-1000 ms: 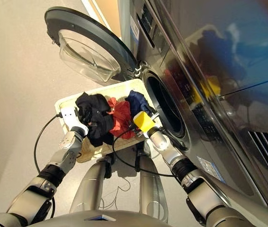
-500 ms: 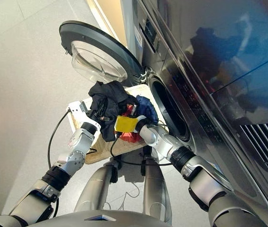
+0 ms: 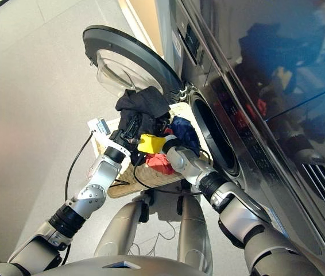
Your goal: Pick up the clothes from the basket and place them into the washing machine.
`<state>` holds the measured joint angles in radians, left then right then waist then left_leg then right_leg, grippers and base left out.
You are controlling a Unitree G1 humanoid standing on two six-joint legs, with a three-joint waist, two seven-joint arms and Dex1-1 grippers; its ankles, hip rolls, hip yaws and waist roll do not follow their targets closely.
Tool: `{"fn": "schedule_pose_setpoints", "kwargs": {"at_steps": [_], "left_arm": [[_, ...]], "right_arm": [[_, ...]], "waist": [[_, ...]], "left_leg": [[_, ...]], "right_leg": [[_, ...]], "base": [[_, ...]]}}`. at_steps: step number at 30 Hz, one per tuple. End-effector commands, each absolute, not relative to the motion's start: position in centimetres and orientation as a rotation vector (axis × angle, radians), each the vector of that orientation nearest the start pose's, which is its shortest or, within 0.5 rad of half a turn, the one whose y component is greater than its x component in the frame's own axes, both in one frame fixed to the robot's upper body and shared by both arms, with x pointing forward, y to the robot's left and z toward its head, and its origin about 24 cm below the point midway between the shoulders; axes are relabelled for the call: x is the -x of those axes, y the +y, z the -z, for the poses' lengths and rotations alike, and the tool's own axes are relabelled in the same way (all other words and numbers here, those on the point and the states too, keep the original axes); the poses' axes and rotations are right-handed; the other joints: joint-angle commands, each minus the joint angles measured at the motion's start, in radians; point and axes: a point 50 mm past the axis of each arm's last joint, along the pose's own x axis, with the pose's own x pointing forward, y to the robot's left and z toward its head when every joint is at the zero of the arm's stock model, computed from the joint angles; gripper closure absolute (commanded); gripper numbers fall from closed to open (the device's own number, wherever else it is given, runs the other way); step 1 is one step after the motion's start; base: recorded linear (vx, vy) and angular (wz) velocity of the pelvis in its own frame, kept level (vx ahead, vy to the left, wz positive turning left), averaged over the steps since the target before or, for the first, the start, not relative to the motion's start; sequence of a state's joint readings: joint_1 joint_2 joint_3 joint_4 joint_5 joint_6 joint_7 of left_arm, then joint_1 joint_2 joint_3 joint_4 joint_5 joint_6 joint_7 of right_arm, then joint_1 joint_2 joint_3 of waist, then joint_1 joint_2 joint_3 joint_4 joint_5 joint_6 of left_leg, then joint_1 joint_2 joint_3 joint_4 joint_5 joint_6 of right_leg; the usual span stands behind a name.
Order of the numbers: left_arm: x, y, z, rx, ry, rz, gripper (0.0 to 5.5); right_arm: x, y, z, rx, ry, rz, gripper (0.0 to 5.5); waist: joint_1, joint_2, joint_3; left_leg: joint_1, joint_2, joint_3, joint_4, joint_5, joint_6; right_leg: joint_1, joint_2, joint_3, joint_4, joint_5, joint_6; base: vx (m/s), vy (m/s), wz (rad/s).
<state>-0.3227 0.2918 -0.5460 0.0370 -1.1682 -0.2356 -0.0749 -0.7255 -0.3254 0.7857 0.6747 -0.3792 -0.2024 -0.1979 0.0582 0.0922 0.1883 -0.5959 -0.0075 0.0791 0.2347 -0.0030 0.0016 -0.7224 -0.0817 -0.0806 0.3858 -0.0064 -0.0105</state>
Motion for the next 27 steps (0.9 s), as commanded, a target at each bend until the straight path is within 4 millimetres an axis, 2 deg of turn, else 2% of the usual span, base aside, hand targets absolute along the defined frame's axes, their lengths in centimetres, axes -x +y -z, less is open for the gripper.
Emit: {"fn": "schedule_pose_setpoints", "kwargs": {"at_steps": [1,6,7,8,9,13,17,18,20,23,27], "left_arm": [[-25.5,4.2,-11.7,0.866,-0.126,0.8,5.5],[-26.2,4.8,-10.8,0.853,-0.114,0.722,5.5],[-26.4,5.0,-10.4,0.849,-0.107,0.694,3.47],[-26.6,5.3,-10.1,0.841,-0.106,0.666,0.71],[-26.8,5.6,-9.8,0.831,-0.104,0.643,0.0],[-27.7,7.3,-8.2,0.78,-0.091,0.517,0.0],[-28.8,10.5,-7.4,0.731,-0.135,0.32,0.0],[-28.8,11.3,-7.0,0.723,-0.141,0.263,0.0],[-28.9,12.5,-6.3,0.736,-0.142,0.168,0.0],[-28.7,14.4,-5.9,0.624,-0.171,0.068,0.0],[-28.5,16.2,-3.8,0.585,-0.13,-0.098,0.0]], "right_arm": [[-34.4,-2.0,-12.8,0.929,-0.61,-0.485,5.5],[-33.5,-2.2,-13.1,0.863,-0.647,-0.485,5.5],[-33.3,-2.4,-12.8,0.849,-0.641,-0.489,5.5],[-33.1,-2.5,-12.7,0.829,-0.64,-0.491,5.5],[-32.9,-2.8,-12.5,0.815,-0.629,-0.494,5.5],[-32.5,-4.4,-10.8,0.723,-0.545,-0.455,5.5],[-32.3,-6.7,-8.7,0.575,-0.418,-0.354,5.5],[-32.1,-7.1,-8.3,0.53,-0.392,-0.329,5.5],[-32.0,-8.0,-7.4,0.471,-0.342,-0.282,5.5],[-31.9,-9.4,-6.7,0.402,-0.293,-0.209,5.5],[-32.1,-10.9,-5.8,0.321,-0.231,-0.113,5.5]], "waist": [[0.001,0.008,-0.036],[-0.008,0.003,-0.034],[-0.01,0.001,-0.035],[-0.013,0.0,-0.036],[-0.015,-0.002,-0.036],[-0.024,-0.006,-0.039],[-0.032,-0.004,-0.041],[-0.029,0.001,-0.042],[-0.031,0.004,-0.041],[-0.029,0.009,-0.041],[-0.023,0.017,-0.039]], "left_leg": [[-0.054,-0.041,-0.015,0.053,-0.018,0.027],[-0.056,-0.041,-0.017,0.057,-0.019,0.026],[-0.056,-0.041,-0.017,0.056,-0.019,0.026],[-0.058,-0.04,-0.016,0.056,-0.019,0.026],[-0.06,-0.039,-0.016,0.057,-0.019,0.026],[-0.061,-0.037,-0.013,0.055,-0.018,0.025],[-0.067,-0.036,-0.007,0.051,-0.015,0.024],[-0.056,-0.033,-0.012,0.055,-0.043,0.019],[-0.061,-0.032,-0.009,0.056,-0.042,0.018],[-0.064,-0.033,-0.007,0.053,-0.039,0.017],[-0.071,-0.033,-0.006,0.043,-0.032,0.015]], "right_leg": [[0.054,0.012,0.002,-0.126,0.07,0.075],[0.055,0.012,0.004,-0.125,0.069,0.074],[0.054,0.012,0.004,-0.125,0.069,0.074],[0.053,0.012,0.004,-0.123,0.068,0.074],[0.051,0.012,0.004,-0.122,0.069,0.074],[0.048,0.01,0.005,-0.124,0.07,0.074],[0.039,0.011,0.008,-0.127,0.073,0.073],[0.048,0.016,0.012,-0.118,0.049,0.079],[0.044,0.016,0.014,-0.119,0.05,0.078],[0.037,0.014,0.015,-0.118,0.05,0.078],[0.026,0.011,0.015,-0.118,0.05,0.077]], "base": [[0.0,0.0,0.0],[0.0,0.0,0.0],[0.0,0.0,0.0],[0.0,0.0,0.0],[0.0,0.0,0.0],[0.0,0.0,0.0],[0.021,0.004,-0.002],[0.08,0.011,-0.016],[0.041,0.005,-0.009],[0.0,0.0,0.0],[0.0,0.0,0.0]]}}
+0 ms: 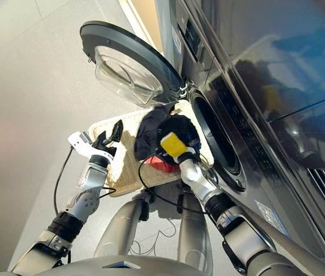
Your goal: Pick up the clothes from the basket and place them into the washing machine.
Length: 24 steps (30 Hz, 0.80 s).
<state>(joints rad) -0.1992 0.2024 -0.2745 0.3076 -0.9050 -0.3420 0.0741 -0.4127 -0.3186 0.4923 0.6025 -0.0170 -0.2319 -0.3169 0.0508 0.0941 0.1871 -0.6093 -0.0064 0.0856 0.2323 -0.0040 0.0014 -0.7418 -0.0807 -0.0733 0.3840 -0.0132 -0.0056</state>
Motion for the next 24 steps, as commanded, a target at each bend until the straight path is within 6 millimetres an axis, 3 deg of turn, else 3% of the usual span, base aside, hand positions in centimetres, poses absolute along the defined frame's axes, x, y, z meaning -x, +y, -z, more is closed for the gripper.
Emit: {"fn": "schedule_pose_setpoints", "kwargs": {"at_steps": [1,7,9,14,19,20,21,23,24], "left_arm": [[-28.5,16.3,-3.2,0.578,-0.11,-0.128,0.0],[-28.1,17.0,0.0,0.446,0.029,-0.21,0.0],[-28.1,17.0,0.2,0.423,0.036,-0.208,0.0],[-27.9,16.8,0.8,0.384,0.066,-0.2,0.0],[-27.8,16.9,0.4,0.331,0.048,-0.158,0.0],[-27.7,16.9,0.5,0.313,0.05,-0.14,0.0],[-27.7,16.9,0.4,0.312,0.049,-0.139,0.0],[-27.7,17.1,0.5,0.291,0.059,-0.117,0.0],[-27.8,17.1,0.4,0.291,0.057,-0.116,0.0]], "right_arm": [[-32.2,-11.2,-5.6,0.287,-0.216,-0.083,5.5],[-33.3,-13.7,-5.7,0.064,-0.155,0.103,5.5],[-33.5,-14.1,-6.0,0.028,-0.16,0.132,5.5],[-35.1,-15.9,-8.5,-0.106,-0.217,0.252,5.5],[-36.9,-18.4,-12.5,-0.237,-0.323,0.387,5.5],[-37.6,-20.3,-14.5,-0.351,-0.372,0.494,5.5],[-37.6,-20.3,-14.6,-0.353,-0.373,0.494,5.5],[-38.0,-22.6,-19.0,-0.502,-0.507,0.602,5.5],[-38.0,-22.7,-19.1,-0.503,-0.51,0.603,5.5]], "waist": [[-0.014,0.018,-0.036],[-0.004,0.04,-0.004],[-0.003,0.045,0.001],[0.007,0.07,0.03],[0.024,0.095,0.04],[0.033,0.106,0.039],[0.035,0.105,0.038],[0.041,0.121,0.044],[0.045,0.12,0.042]], "left_leg": [[-0.06,-0.035,-0.012,0.044,-0.029,0.014],[-0.101,-0.037,-0.01,0.042,-0.016,0.009],[-0.112,-0.037,-0.009,0.043,-0.015,0.009],[-0.185,-0.036,-0.013,0.063,-0.013,0.006],[-0.29,-0.028,-0.013,0.136,-0.034,0.008],[-0.32,-0.026,-0.015,0.169,-0.048,0.008],[-0.325,-0.025,-0.014,0.173,-0.05,0.008],[-0.376,-0.021,-0.007,0.227,-0.072,0.011],[-0.384,-0.019,-0.006,0.235,-0.076,0.011]], "right_leg": [[0.043,0.009,0.007,-0.117,0.057,0.072],[-0.001,0.004,0.005,-0.107,0.059,0.07],[-0.013,0.003,0.005,-0.103,0.058,0.07],[-0.094,0.0,0.004,-0.069,0.053,0.066],[-0.204,0.0,0.012,0.004,0.034,0.059],[-0.238,0.003,0.019,0.036,0.024,0.057],[-0.243,0.003,0.02,0.039,0.023,0.057],[-0.301,0.011,0.03,0.093,0.008,0.053],[-0.309,0.012,0.032,0.099,0.006,0.052]], "base": [[0.0,0.0,0.0],[0.0,0.0,0.0],[0.0,0.0,0.0],[0.0,0.0,0.0],[0.0,0.0,0.0],[0.0,0.0,0.0],[0.0,0.0,0.0],[0.0,0.0,0.0],[0.0,0.0,0.0]]}}
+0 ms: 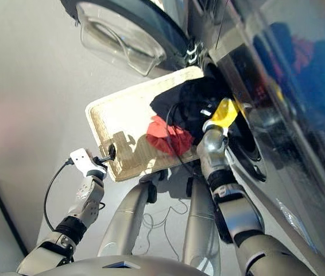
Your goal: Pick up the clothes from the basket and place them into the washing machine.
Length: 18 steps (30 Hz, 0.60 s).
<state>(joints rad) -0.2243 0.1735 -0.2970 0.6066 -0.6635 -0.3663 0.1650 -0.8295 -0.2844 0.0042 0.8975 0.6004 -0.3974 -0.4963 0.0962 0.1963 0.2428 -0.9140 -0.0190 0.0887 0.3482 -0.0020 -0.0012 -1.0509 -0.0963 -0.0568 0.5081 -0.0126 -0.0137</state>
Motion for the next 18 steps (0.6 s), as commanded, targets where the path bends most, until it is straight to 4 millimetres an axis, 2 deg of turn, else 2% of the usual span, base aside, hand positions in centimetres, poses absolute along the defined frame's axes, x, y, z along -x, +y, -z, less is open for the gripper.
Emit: {"fn": "schedule_pose_setpoints", "kwargs": {"at_steps": [1,2,3,5,7,8,9,10,12,13,14,15,16,17,18], "left_arm": [[-27.9,17.3,0.4,0.287,0.056,-0.113,0.0],[-27.9,17.4,0.3,0.28,0.053,-0.109,0.0],[-28.0,17.4,0.2,0.281,0.05,-0.106,0.0],[-28.0,17.5,0.1,0.253,0.046,-0.096,0.0],[-27.9,17.7,0.5,0.242,0.058,-0.106,0.0],[-27.9,17.9,0.9,0.241,0.076,-0.125,0.0],[-27.9,17.8,0.8,0.239,0.076,-0.123,0.0],[-27.9,17.8,1.0,0.241,0.082,-0.129,0.0],[-28.1,17.8,0.8,0.241,0.075,-0.135,0.0],[-28.2,17.6,0.6,0.25,0.063,-0.133,0.0],[-28.2,17.7,0.6,0.249,0.065,-0.134,0.0],[-28.3,17.6,0.5,0.257,0.057,-0.134,0.0],[-28.4,17.4,0.4,0.257,0.056,-0.131,0.0],[-28.6,17.2,0.3,0.26,0.052,-0.127,0.0],[-28.7,17.2,0.2,0.262,0.047,-0.123,0.0]], "right_arm": [[-37.5,-24.5,-22.0,-0.546,-0.62,0.648,5.5],[-36.9,-25.9,-24.2,-0.577,-0.709,0.682,5.5],[-36.9,-26.0,-24.3,-0.577,-0.713,0.684,5.5],[-34.8,-29.0,-29.1,-0.503,-0.9,0.749,5.5],[-32.8,-30.5,-31.6,-0.453,-1.032,0.825,5.5],[-31.4,-32.5,-31.7,-0.453,-1.073,0.961,5.5],[-31.4,-32.5,-31.7,-0.451,-1.076,0.969,5.5],[-30.8,-33.7,-31.2,-0.519,-1.076,1.057,5.5],[-31.0,-34.3,-29.8,-0.464,-1.002,1.096,5.5],[-31.6,-34.2,-28.3,-0.418,-0.934,1.09,5.5],[-31.6,-34.2,-28.2,-0.418,-0.932,1.089,5.5],[-32.2,-34.0,-27.3,-0.394,-0.887,1.071,5.5],[-32.6,-33.8,-26.5,-0.385,-0.847,1.052,3.02],[-33.1,-33.5,-25.7,-0.379,-0.806,1.03,0.0],[-34.0,-32.9,-24.7,-0.357,-0.743,0.964,0.0]], "waist": [[-0.004,0.027,-0.013],[-0.001,0.031,-0.015],[0.003,0.031,-0.016],[0.004,0.033,-0.016],[0.004,0.028,-0.017],[-0.007,0.024,-0.02],[-0.005,0.022,-0.02],[-0.014,0.022,-0.023],[-0.026,0.015,-0.029],[-0.034,0.012,-0.031],[-0.034,0.011,-0.033],[-0.037,0.008,-0.034],[-0.04,0.005,-0.036],[-0.041,0.003,-0.037],[-0.043,0.0,-0.039]], "left_leg": [[-0.102,-0.004,-0.003,0.142,-0.091,0.015],[-0.116,-0.004,0.0,0.157,-0.096,0.016],[-0.122,-0.003,0.002,0.162,-0.098,0.016],[-0.137,0.0,0.007,0.181,-0.11,0.02],[-0.142,0.004,0.012,0.19,-0.117,0.022],[-0.136,0.005,0.012,0.185,-0.12,0.022],[-0.135,0.004,0.013,0.184,-0.12,0.023],[-0.133,0.002,0.012,0.182,-0.123,0.023],[-0.123,-0.003,0.011,0.17,-0.126,0.026],[-0.12,-0.004,0.014,0.162,-0.127,0.028],[-0.118,-0.004,0.015,0.16,-0.126,0.028],[-0.116,-0.003,0.017,0.154,-0.126,0.028],[-0.115,-0.001,0.017,0.15,-0.125,0.027],[-0.114,-0.001,0.018,0.147,-0.125,0.026],[-0.115,-0.001,0.021,0.146,-0.123,0.024]], "right_leg": [[-0.031,0.03,0.028,0.0,0.0,0.06],[-0.049,0.032,0.031,0.015,-0.002,0.06],[-0.055,0.032,0.033,0.019,-0.004,0.06],[-0.083,0.036,0.045,0.041,-0.01,0.065],[-0.095,0.037,0.051,0.051,-0.012,0.068],[-0.094,0.039,0.054,0.056,-0.017,0.07],[-0.094,0.038,0.055,0.057,-0.018,0.07],[-0.091,0.038,0.054,0.058,-0.022,0.07],[-0.085,0.041,0.055,0.052,-0.022,0.07],[-0.082,0.043,0.056,0.041,-0.018,0.069],[-0.081,0.043,0.056,0.039,-0.016,0.069],[-0.079,0.043,0.055,0.032,-0.012,0.07],[-0.076,0.043,0.055,0.025,-0.01,0.069],[-0.075,0.044,0.054,0.022,-0.009,0.068],[-0.075,0.045,0.052,0.02,-0.005,0.067]], "base": [[0.0,0.0,0.0],[0.0,0.0,0.0],[0.0,0.0,0.0],[0.0,0.0,0.0],[0.028,-0.001,-0.053],[0.0,0.0,0.0],[0.059,0.004,-0.119],[0.0,0.0,0.0],[0.056,0.026,-0.056],[0.0,0.0,0.0],[0.0,0.0,0.0],[0.0,0.0,0.0],[0.0,0.0,0.0],[0.0,0.0,0.0],[0.0,0.0,0.0]]}}
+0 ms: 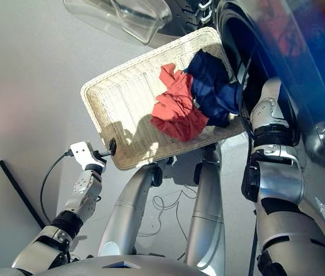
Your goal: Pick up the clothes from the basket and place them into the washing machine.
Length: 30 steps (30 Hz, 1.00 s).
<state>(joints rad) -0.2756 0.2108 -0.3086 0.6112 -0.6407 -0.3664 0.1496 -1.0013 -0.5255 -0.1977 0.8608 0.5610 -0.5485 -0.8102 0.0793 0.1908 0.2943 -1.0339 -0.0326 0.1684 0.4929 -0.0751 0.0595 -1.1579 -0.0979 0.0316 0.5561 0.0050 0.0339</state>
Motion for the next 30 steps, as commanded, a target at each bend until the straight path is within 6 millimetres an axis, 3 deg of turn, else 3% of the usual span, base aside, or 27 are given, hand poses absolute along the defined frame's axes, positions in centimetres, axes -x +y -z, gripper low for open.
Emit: {"fn": "schedule_pose_setpoints", "kwargs": {"at_steps": [1,5,6,7,13,15,22,30], "left_arm": [[-29.0,16.7,-0.2,0.27,0.035,-0.095,0.0],[-29.4,16.0,-0.8,0.277,0.018,-0.046,0.0],[-29.7,15.7,-1.1,0.271,0.01,-0.015,0.0],[-29.7,15.7,-1.1,0.272,0.01,-0.016,0.0],[-31.1,13.7,-2.3,0.241,-0.007,0.084,0.0],[-31.3,13.3,-2.3,0.228,-0.004,0.106,0.0],[-33.0,10.4,-3.6,0.12,-0.005,0.206,0.0],[-34.4,9.3,-4.4,0.0,-0.004,0.196,0.0]], "right_arm": [[-35.3,-31.4,-23.4,-0.281,-0.661,0.842,0.0],[-36.7,-29.2,-21.5,-0.211,-0.565,0.684,0.0],[-37.3,-27.8,-20.2,-0.133,-0.503,0.588,0.0],[-37.3,-27.8,-20.2,-0.133,-0.502,0.587,0.0],[-38.2,-22.8,-14.9,0.182,-0.295,0.245,0.0],[-38.2,-22.0,-14.2,0.232,-0.264,0.189,0.0],[-37.4,-16.4,-10.5,0.453,-0.184,-0.14,0.0],[-35.5,-13.0,-9.0,0.485,-0.22,-0.279,0.0]], "waist": [[-0.03,0.0,-0.092],[-0.037,-0.007,-0.094],[-0.041,-0.016,-0.096],[-0.042,-0.015,-0.095],[-0.067,-0.062,-0.095],[-0.071,-0.067,-0.095],[-0.091,-0.104,-0.092],[-0.117,-0.119,-0.075]], "left_leg": [[0.004,0.016,-0.057,-0.004,-0.048,-0.039],[0.007,0.018,-0.058,-0.015,-0.04,-0.043],[0.01,0.019,-0.058,-0.025,-0.034,-0.046],[0.012,0.019,-0.059,-0.027,-0.033,-0.046],[0.049,0.022,-0.065,-0.077,-0.007,-0.053],[0.059,0.021,-0.067,-0.088,-0.002,-0.054],[0.083,0.02,-0.078,-0.117,0.016,-0.054],[0.045,0.035,-0.072,-0.074,-0.001,-0.052]], "right_leg": [[0.037,0.048,-0.039,-0.039,-0.017,0.018],[0.048,0.05,-0.046,-0.055,-0.009,0.015],[0.056,0.051,-0.05,-0.066,-0.002,0.014],[0.058,0.051,-0.051,-0.067,-0.002,0.014],[0.114,0.049,-0.069,-0.138,0.03,0.017],[0.123,0.05,-0.071,-0.15,0.034,0.018],[0.162,0.05,-0.082,-0.197,0.052,0.021],[0.138,0.064,-0.074,-0.196,0.057,0.022]], "base": [[0.0,0.0,0.0],[-0.008,-0.013,-0.002],[0.0,0.0,0.0],[0.0,0.0,0.0],[-0.003,-0.01,0.0],[0.0,0.0,0.0],[0.0,0.0,0.0],[0.0,0.0,0.0]]}}
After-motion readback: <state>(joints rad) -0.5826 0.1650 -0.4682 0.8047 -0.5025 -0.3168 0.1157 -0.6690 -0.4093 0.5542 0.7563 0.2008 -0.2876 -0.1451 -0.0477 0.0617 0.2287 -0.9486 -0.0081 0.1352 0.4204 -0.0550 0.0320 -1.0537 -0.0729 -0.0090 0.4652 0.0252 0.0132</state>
